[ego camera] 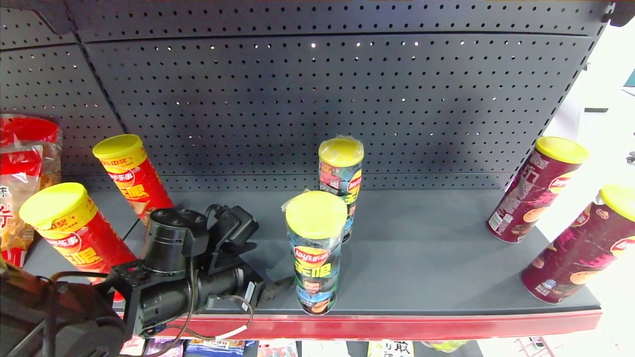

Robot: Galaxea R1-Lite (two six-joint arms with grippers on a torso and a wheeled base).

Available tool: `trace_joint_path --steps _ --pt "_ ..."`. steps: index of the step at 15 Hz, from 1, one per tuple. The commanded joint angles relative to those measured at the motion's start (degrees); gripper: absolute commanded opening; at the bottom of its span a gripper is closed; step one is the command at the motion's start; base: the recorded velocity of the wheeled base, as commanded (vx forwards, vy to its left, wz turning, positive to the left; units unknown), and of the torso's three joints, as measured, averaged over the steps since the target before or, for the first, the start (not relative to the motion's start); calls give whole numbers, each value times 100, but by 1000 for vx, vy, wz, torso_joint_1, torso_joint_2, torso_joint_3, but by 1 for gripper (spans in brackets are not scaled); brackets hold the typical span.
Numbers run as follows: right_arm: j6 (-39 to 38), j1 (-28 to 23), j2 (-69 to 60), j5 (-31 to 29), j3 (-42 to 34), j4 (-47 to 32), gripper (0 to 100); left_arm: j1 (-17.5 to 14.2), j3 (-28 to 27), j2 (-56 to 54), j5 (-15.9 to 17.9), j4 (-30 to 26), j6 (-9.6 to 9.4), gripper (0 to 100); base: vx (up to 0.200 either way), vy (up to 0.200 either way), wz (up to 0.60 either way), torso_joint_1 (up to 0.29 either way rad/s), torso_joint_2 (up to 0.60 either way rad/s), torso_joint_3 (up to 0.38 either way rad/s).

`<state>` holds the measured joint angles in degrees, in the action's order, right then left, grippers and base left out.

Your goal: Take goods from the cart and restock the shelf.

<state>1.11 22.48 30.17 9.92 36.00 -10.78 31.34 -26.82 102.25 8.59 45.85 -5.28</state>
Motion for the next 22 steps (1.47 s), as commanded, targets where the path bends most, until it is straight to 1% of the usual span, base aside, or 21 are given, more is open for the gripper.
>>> trace_joint_path --steps 1,15,19,22 --pt "3 2 15 1 4 -3 100 47 -113 207 11 3 1 100 0 0 0 0 0 0" --pt "3 -68 33 10 -5 -3 100 91 -175 304 46 12 1 100 0 0 0 0 0 0" --pt "3 -68 33 10 -5 -3 100 206 -175 304 55 12 9 100 0 0 0 0 0 0" --pt "-5 -68 24 10 -5 -3 100 206 -166 295 46 12 9 100 0 0 0 0 0 0"
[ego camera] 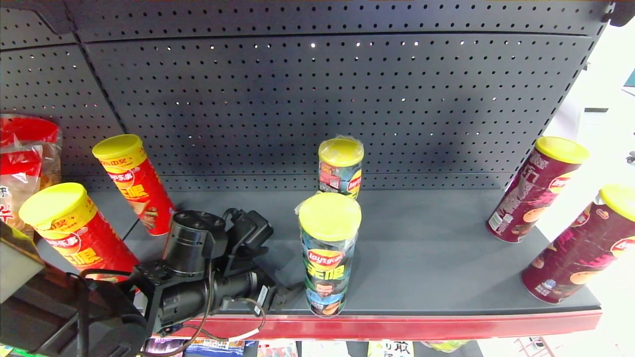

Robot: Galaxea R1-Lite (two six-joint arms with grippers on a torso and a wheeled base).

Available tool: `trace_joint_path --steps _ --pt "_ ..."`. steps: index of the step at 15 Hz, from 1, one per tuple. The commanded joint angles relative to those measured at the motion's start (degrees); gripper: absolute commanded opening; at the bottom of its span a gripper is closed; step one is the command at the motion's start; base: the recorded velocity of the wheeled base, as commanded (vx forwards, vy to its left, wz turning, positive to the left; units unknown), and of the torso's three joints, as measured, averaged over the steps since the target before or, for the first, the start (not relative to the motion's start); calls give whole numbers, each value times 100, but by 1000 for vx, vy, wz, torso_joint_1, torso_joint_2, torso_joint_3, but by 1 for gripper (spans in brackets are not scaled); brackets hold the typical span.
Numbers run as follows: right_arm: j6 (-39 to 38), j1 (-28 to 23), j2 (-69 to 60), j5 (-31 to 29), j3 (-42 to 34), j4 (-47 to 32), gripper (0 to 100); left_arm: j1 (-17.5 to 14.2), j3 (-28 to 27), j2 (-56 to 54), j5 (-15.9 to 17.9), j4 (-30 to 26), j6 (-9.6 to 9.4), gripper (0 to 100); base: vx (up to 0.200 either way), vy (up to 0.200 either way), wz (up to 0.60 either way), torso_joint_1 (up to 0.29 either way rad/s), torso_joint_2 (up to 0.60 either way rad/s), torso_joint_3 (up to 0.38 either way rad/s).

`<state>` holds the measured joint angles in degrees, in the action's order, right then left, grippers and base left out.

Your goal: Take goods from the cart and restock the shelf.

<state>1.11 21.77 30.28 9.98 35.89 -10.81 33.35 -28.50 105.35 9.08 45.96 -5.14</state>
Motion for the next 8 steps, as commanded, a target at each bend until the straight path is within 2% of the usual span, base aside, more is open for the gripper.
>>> trace_joint_path --steps 1,4,8 --pt "-5 2 13 4 6 0 100 -4 29 -32 -3 1 5 100 0 0 0 0 0 0" --pt "3 2 4 4 -21 0 100 -48 143 -138 -12 1 5 100 0 0 0 0 0 0" --pt "3 -6 -13 -5 -179 -9 100 -567 943 -1263 -21 -17 13 100 0 0 0 0 0 0"
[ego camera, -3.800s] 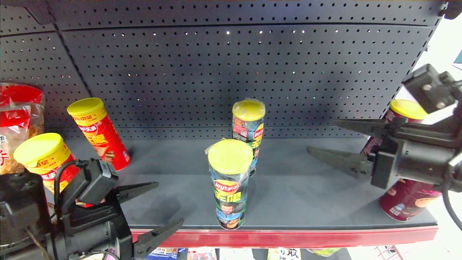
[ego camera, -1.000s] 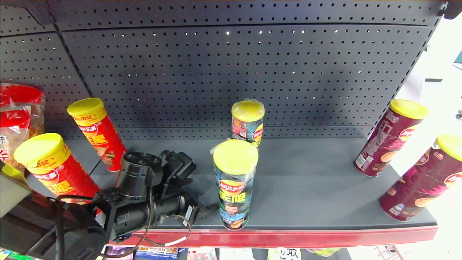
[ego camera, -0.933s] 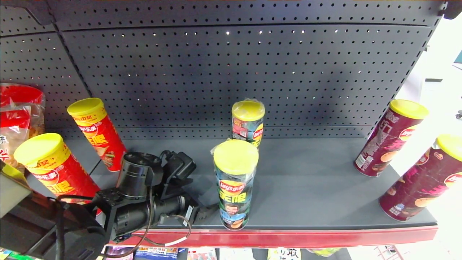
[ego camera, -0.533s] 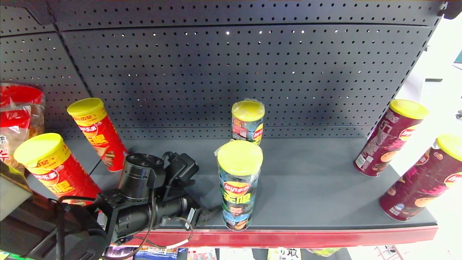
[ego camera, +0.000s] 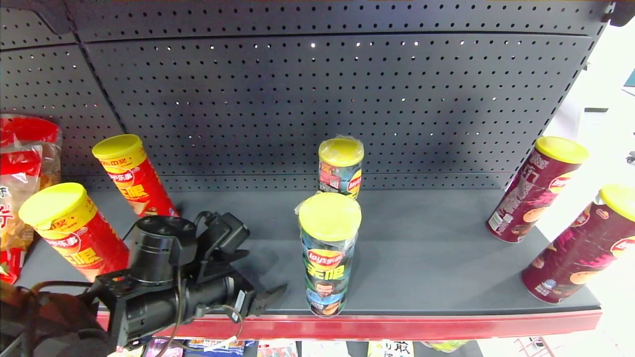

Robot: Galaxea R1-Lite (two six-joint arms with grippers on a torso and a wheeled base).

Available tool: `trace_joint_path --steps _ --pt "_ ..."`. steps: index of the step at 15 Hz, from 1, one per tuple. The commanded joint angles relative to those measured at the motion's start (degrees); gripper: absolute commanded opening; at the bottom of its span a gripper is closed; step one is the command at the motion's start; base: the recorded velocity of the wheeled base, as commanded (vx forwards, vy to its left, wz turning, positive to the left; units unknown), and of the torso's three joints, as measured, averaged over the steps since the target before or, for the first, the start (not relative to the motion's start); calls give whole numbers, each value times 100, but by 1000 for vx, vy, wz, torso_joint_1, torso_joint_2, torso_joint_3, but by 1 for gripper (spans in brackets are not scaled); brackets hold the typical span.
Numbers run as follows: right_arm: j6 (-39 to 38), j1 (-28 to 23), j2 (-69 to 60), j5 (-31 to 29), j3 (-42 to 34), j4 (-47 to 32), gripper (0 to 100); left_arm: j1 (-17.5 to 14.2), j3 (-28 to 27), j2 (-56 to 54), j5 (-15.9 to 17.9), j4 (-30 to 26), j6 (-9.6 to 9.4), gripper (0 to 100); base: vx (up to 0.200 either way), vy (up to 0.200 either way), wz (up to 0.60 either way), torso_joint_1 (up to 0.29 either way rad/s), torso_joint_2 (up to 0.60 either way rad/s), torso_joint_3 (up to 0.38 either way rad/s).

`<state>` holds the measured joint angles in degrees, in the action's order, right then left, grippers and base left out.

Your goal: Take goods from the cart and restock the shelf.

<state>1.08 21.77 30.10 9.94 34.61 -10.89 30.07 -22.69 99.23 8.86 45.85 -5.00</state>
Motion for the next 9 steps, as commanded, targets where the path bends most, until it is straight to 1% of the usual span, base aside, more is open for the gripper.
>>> trace_joint_path --steps 1,2,3,4,5,7,8,9 --pt "15 -6 -22 -9 -103 -1 100 -371 634 -1108 1 -15 -1 100 0 0 0 0 0 0" --pt "15 -15 -30 -18 -121 -1 100 -459 739 -1459 10 -85 -1 100 0 0 0 0 0 0" --pt "15 -59 -30 -185 -121 -1 100 -503 713 -1978 10 -357 8 100 0 0 0 0 0 0" --pt "23 -85 -30 -326 -121 -1 100 -511 590 -2488 19 -806 16 100 0 0 0 0 0 0" --pt "15 -94 -48 -413 -121 -1 100 -511 282 -3076 19 -1544 34 100 0 0 0 0 0 0" --pt "32 -182 -145 -730 -103 -98 100 -467 -350 -4184 63 -3407 43 100 0 0 0 0 0 0" --pt "32 -235 -241 -914 -33 -326 100 -459 -676 -4746 133 -4392 52 100 0 0 0 0 0 0" --pt "50 -296 -373 -1073 55 -599 100 -459 -957 -5256 212 -5253 52 100 0 0 0 0 0 0"
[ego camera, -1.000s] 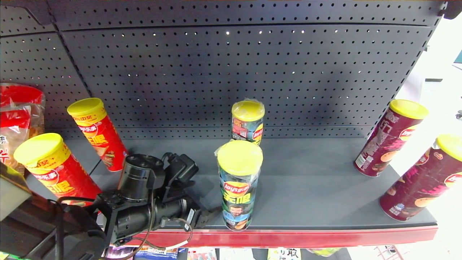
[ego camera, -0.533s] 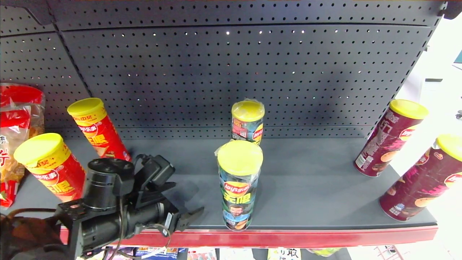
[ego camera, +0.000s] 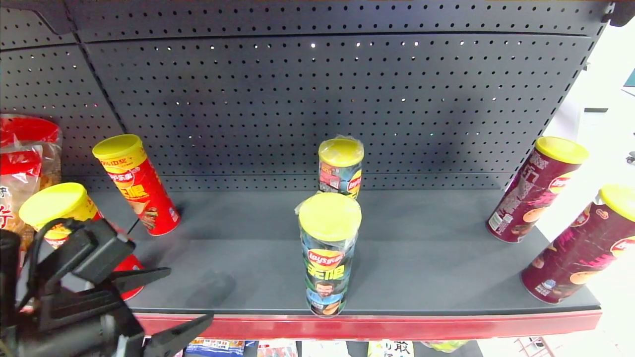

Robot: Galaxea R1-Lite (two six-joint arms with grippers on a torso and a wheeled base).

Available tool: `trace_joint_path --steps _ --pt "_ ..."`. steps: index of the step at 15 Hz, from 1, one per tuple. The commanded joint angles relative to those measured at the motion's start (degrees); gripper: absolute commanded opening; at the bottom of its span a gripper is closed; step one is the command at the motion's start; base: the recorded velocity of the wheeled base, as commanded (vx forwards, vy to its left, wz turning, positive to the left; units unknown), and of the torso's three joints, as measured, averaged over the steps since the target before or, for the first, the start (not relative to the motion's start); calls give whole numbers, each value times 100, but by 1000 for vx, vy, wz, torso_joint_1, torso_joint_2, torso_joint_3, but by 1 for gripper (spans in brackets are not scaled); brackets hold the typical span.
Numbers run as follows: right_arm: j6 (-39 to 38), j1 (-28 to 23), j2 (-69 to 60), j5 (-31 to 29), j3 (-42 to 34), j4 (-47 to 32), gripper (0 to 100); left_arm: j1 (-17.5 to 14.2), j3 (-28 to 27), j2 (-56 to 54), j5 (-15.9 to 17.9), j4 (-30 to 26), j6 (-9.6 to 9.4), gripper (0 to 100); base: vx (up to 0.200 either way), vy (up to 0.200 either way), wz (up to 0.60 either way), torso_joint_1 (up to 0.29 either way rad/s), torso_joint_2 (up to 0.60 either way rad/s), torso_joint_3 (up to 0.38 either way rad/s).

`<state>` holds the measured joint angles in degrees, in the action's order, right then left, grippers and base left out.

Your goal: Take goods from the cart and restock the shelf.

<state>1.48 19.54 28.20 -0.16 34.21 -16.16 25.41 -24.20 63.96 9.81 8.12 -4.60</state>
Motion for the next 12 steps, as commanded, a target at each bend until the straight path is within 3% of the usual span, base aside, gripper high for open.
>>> trace_joint_path --steps 1,2,4,6,8,10,11,12 --pt "11 -108 -288 -160 156 -308 100 8 -1008 -2107 170 -2139 55 100 0 0 0 0 0 0" --pt "19 -196 -464 -362 262 -713 100 8 -1333 -2767 170 -3176 231 100 0 0 0 0 0 0" --pt "19 -434 -622 -635 464 -1196 100 -27 -1667 -3698 117 -4442 460 100 0 0 0 0 0 0" --pt "55 -829 -807 -828 508 -1565 100 -229 -1940 -4454 -111 -5479 539 100 0 0 0 0 0 0" --pt "213 -1251 -798 -828 657 -1750 100 -589 -2142 -4788 -269 -6077 600 100 0 0 0 0 0 0" --pt "310 -1567 -728 -819 789 -1890 100 -967 -2150 -4964 -524 -6244 706 100 0 0 0 0 0 0" --pt "362 -1778 -763 -828 745 -2013 100 -1231 -2054 -5096 -603 -6270 996 100 0 0 0 0 0 0" --pt "371 -1945 -842 -810 666 -2163 100 -1451 -1957 -5175 -612 -6270 1163 100 0 0 0 0 0 0"
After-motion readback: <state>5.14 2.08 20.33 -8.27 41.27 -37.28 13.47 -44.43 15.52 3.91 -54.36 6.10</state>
